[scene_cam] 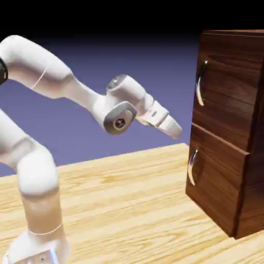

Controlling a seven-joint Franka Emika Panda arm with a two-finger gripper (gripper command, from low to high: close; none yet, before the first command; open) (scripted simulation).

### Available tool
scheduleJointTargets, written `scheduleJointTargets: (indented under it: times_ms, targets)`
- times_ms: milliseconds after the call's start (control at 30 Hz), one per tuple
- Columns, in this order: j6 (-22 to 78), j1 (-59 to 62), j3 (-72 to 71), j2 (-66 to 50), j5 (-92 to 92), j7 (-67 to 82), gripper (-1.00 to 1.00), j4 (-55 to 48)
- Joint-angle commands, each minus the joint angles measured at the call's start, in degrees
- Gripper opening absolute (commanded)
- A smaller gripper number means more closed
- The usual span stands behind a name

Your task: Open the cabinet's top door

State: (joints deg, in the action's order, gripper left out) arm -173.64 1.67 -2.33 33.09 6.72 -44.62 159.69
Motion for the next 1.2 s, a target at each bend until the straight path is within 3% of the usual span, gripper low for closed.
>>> scheduleJointTargets:
  times_ms: [0,1167]
  targets:
    - [0.14,0.87,-0.86,0.16,2.5,-0.8,0.0,-0.49]
    - [4.95,31.42,-31.09,5.81,89.72,-28.88,0.0,-17.52]
